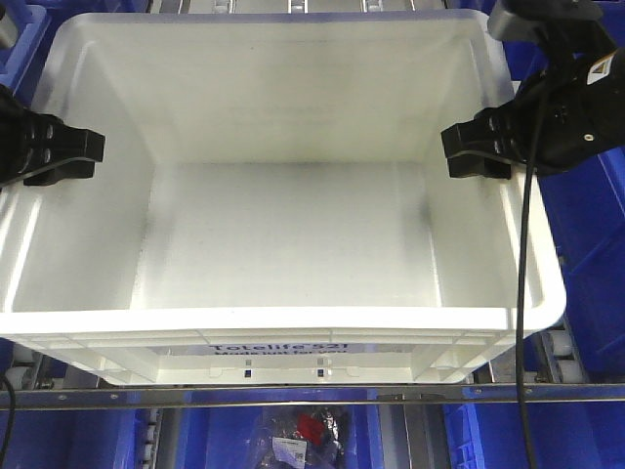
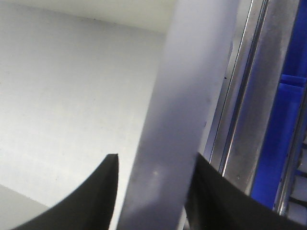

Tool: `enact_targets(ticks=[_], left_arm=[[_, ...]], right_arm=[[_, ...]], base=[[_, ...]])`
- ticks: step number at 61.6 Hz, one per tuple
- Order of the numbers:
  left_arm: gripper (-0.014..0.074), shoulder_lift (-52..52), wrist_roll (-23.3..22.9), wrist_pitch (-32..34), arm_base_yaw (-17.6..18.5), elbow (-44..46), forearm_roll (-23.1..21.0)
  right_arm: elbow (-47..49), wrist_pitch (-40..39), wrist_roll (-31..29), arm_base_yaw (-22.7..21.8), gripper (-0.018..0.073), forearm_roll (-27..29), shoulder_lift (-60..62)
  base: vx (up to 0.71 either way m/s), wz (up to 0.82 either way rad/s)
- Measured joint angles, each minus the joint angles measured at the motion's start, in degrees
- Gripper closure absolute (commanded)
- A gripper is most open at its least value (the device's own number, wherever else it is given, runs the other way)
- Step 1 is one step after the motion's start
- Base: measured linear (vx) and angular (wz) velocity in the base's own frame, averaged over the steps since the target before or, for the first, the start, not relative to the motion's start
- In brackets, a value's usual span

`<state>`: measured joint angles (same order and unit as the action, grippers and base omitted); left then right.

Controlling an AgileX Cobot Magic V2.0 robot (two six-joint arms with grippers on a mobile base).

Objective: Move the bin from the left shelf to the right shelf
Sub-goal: 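Pull the gripped tote off the roller shelf toward the robot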

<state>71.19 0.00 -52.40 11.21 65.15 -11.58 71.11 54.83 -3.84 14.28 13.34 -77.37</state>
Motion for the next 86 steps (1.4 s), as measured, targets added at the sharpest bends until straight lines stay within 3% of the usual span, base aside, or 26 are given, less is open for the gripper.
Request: enact_targets(ticks=[86], left_arm=[[0.0601,-1.6,0.0,0.1,0.0,0.0,-0.1]], right_arm=[[0.0,0.3,0.3,0.0,0.0564,0.5,1.5]], base=[[0.00,0.00]])
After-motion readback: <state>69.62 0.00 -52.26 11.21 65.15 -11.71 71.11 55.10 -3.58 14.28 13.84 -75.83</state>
